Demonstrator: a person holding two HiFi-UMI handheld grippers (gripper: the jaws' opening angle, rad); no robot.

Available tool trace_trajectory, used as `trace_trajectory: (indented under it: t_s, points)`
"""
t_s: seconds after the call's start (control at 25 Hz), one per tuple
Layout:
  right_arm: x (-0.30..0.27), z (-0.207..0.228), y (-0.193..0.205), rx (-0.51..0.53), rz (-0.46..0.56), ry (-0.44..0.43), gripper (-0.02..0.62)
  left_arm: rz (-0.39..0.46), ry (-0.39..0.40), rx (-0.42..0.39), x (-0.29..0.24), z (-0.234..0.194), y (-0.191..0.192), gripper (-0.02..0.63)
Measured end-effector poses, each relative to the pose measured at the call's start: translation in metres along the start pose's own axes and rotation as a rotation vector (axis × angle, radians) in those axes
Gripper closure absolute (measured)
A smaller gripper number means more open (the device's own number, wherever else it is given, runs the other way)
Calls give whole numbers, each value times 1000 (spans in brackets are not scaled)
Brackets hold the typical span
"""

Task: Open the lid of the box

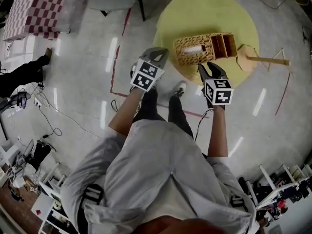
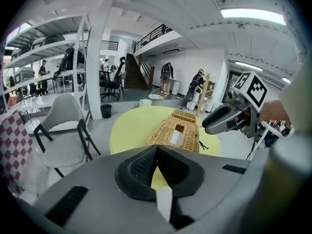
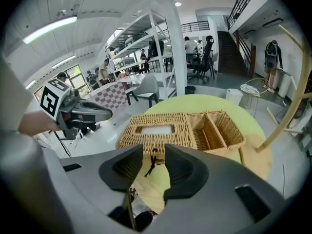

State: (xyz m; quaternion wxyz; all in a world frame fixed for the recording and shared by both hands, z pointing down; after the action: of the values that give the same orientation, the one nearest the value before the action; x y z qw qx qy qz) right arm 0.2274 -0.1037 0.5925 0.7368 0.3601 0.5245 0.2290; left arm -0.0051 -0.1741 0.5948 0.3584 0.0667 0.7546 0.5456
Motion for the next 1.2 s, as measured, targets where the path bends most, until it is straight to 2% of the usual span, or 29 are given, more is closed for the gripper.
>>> trace_trajectory:
  t_s: [0.28,0.6,0.68,0.8,1.2]
  points:
    - [-18,-4,39,-19,-98,3,433,-47,4,23,-3,7,27,577]
    - [-31,-2,58,-69,-130,-3,457,-80,6,34,-2,13,46,577]
    - [-33,-3,60,-77,-133,0,476,-77,1,37,-1,11,47,577]
    - [-34,-4,61,-57,-138,20,548,-71,-3,34,0,10,46,577]
    - [-11,-9,37,-13,-106,39,564,-33,-12,14,14,11,25,577]
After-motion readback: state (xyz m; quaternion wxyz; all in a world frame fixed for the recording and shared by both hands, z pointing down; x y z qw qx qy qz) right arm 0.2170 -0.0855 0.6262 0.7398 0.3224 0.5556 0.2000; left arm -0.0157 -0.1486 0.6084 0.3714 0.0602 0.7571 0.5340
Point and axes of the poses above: the fingertips, and each gripper's own axes: x backward along the fingers, z to its right, y out of its underside, the point moved 9 cm from there along x, backward along the fingers, and after that the axes turned 11 degrees about z, right-handed, at the moved point
